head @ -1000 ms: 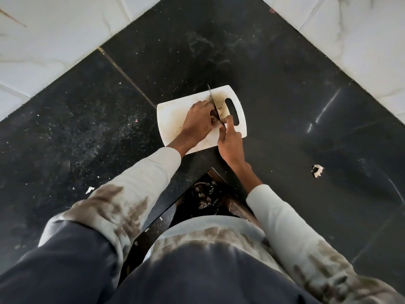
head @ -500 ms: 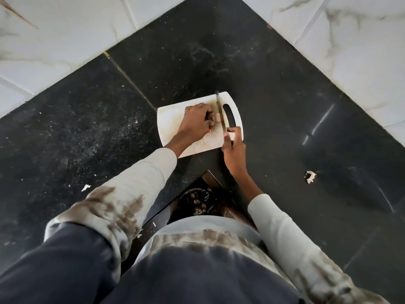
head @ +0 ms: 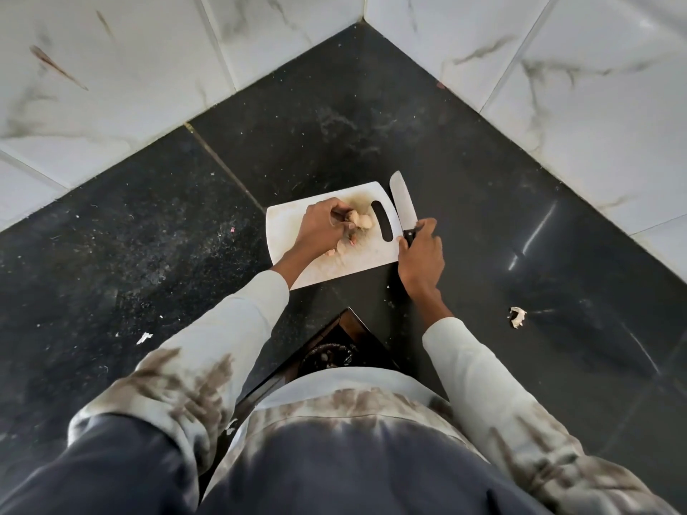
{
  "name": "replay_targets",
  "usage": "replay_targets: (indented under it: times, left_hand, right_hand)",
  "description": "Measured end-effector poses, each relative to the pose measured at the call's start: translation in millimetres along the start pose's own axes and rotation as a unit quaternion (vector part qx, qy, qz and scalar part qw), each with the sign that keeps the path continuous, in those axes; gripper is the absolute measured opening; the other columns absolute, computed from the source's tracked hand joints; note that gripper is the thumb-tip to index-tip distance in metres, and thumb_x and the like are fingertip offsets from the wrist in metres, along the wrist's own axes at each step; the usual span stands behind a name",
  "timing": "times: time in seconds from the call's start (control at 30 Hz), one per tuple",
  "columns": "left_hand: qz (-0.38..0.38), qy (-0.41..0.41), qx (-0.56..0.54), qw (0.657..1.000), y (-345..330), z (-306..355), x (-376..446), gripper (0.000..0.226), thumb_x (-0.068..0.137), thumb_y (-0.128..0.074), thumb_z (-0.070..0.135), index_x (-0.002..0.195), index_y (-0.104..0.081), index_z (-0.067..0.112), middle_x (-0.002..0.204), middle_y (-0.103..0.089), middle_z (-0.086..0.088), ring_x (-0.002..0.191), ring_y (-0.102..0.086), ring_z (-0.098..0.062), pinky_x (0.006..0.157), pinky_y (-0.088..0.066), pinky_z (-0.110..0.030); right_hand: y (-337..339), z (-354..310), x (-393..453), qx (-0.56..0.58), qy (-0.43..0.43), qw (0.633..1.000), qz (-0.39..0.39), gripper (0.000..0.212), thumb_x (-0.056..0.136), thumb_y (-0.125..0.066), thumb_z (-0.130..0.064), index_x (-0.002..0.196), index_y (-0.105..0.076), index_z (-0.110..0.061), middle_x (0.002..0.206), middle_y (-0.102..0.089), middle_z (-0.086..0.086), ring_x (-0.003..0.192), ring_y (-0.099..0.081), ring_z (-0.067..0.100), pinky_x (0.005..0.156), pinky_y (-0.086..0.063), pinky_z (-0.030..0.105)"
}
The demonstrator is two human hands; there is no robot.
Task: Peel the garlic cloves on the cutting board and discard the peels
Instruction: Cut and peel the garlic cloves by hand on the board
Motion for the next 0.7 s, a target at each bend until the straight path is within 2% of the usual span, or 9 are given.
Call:
replay_targets:
  times: [0.13,0.23,0.3,0.37,0.47,0.53,0.6,0.7]
  left_hand:
    - [-0.007,0.011,-0.015,1.000,1.5,3.3,0.2,0.034,0.089,-0.075,0.001,0.121,-0.074,0.013,0.119,-0.076,-0.003,0.108,-0.071,-0.019,0.098,-0.061,-0.040]
    - [-0.007,0.024,-0.044,0.999,1.4,1.5,2.8,0.036,0.089,-0.079,0.005,0.124,-0.075,0.013,0.118,-0.077,-0.003,0.105,-0.073,-0.019,0.093,-0.064,-0.045]
    - [-0.007,0.036,-0.068,0.997,1.9,2.1,4.7,0.039,0.090,-0.078,0.003,0.128,-0.075,0.014,0.120,-0.077,-0.003,0.108,-0.074,-0.017,0.098,-0.062,-0.043]
    - [-0.009,0.038,-0.086,0.996,3.1,4.2,5.9,0.042,0.092,-0.074,-0.003,0.130,-0.074,0.014,0.123,-0.077,-0.003,0.112,-0.073,-0.015,0.103,-0.059,-0.038]
    - [-0.021,0.039,-0.106,0.993,5.1,5.4,6.9,0.045,0.093,-0.068,-0.008,0.130,-0.075,0.017,0.127,-0.076,-0.001,0.117,-0.071,-0.015,0.102,-0.059,-0.038]
    - [-0.022,0.044,-0.123,0.991,6.6,2.0,8.0,0.044,0.094,-0.067,-0.007,0.128,-0.076,0.019,0.127,-0.075,0.000,0.119,-0.070,-0.016,0.103,-0.060,-0.040]
    - [-0.010,0.055,-0.134,0.989,9.4,-1.1,8.0,0.039,0.096,-0.068,-0.003,0.126,-0.078,0.021,0.127,-0.075,0.001,0.119,-0.070,-0.018,0.104,-0.059,-0.041]
    - [0.000,0.067,-0.160,0.985,13.7,-4.0,7.0,0.037,0.097,-0.068,-0.003,0.124,-0.078,0.019,0.126,-0.075,0.000,0.118,-0.070,-0.018,0.104,-0.059,-0.042]
  right_hand:
    - [-6.7,0.9,6.2,0.011,0.012,1.000,-0.007,0.033,0.099,-0.071,-0.026,0.123,-0.048,-0.023,0.115,-0.064,0.002,0.104,-0.060,0.022,0.083,-0.057,0.041]
    - [-7.9,-3.8,10.0,-0.049,0.037,0.998,0.026,0.027,0.098,-0.071,-0.029,0.117,-0.055,-0.021,0.121,-0.059,0.002,0.109,-0.055,0.024,0.089,-0.055,0.041]
    - [-8.9,-10.5,13.1,-0.094,0.051,0.993,0.052,0.021,0.099,-0.068,-0.032,0.114,-0.059,-0.020,0.126,-0.053,0.005,0.114,-0.052,0.026,0.092,-0.050,0.040]
    - [-12.4,-22.3,16.3,-0.067,0.079,0.993,0.055,0.020,0.100,-0.064,-0.035,0.115,-0.062,-0.022,0.129,-0.051,0.003,0.117,-0.049,0.022,0.095,-0.045,0.035]
    - [-19.3,-46.2,23.9,0.111,0.101,0.988,-0.032,0.019,0.104,-0.060,-0.031,0.120,-0.065,-0.023,0.131,-0.053,0.000,0.116,-0.049,0.011,0.097,-0.046,0.025]
    - [-24.4,-59.1,28.5,0.213,0.101,0.964,-0.119,0.025,0.104,-0.062,-0.023,0.129,-0.065,-0.021,0.135,-0.057,0.000,0.114,-0.058,0.009,0.091,-0.050,0.013]
    - [-29.0,-67.3,29.8,0.238,0.111,0.948,-0.180,0.032,0.103,-0.066,-0.022,0.135,-0.062,-0.021,0.133,-0.064,-0.001,0.112,-0.063,0.009,0.085,-0.048,0.008]
    - [-36.4,-70.3,29.1,0.232,0.111,0.944,-0.205,0.038,0.097,-0.076,-0.022,0.132,-0.063,-0.022,0.120,-0.069,-0.009,0.102,-0.066,0.004,0.088,-0.050,0.010]
Point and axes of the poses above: each hand's wrist, its own x-axis towards the middle knuckle, its own y-axis out of the back of the hand, z = x × y, the point moved 4 cm from there along x, towards the middle knuckle
